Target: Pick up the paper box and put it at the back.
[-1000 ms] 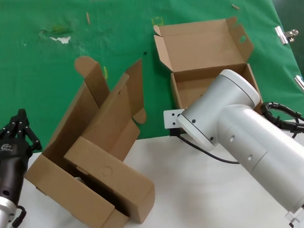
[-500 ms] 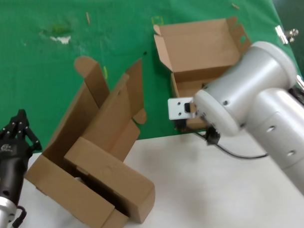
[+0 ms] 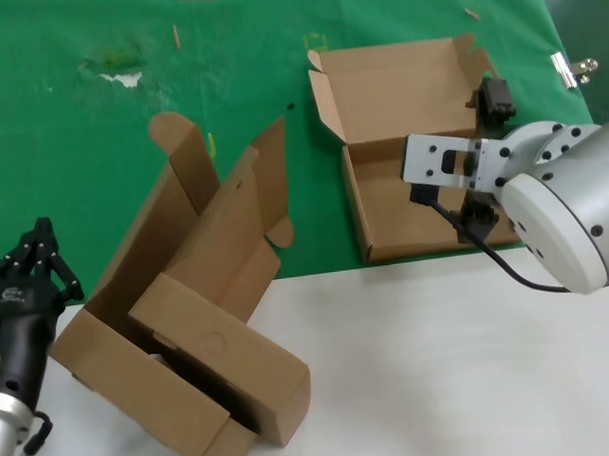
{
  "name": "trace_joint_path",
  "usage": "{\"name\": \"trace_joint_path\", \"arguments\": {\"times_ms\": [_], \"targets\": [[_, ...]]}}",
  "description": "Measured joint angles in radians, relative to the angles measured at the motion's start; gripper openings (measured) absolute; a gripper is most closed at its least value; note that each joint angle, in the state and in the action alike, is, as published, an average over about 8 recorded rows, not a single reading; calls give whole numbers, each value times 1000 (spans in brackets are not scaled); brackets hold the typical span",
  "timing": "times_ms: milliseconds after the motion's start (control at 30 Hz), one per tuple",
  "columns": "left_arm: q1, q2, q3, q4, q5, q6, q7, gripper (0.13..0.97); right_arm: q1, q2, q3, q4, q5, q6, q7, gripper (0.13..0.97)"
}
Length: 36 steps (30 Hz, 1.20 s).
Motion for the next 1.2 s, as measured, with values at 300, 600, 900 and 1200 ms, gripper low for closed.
{"name": "trace_joint_path", "arguments": {"times_ms": [300, 600, 900, 1200], "targets": [[0, 0, 0, 0, 0, 0, 0, 172, -58, -3, 36, -13, 122, 112, -51, 929], [0, 0, 0, 0, 0, 0, 0, 262, -145, -7, 89, -38, 315, 285, -133, 961], [0, 0, 0, 0, 0, 0, 0, 418, -236, -13, 145, -63, 517, 466, -219, 966], [0, 0, 0, 0, 0, 0, 0, 542, -327, -18, 200, -89, 717, 646, -303, 966]]}}
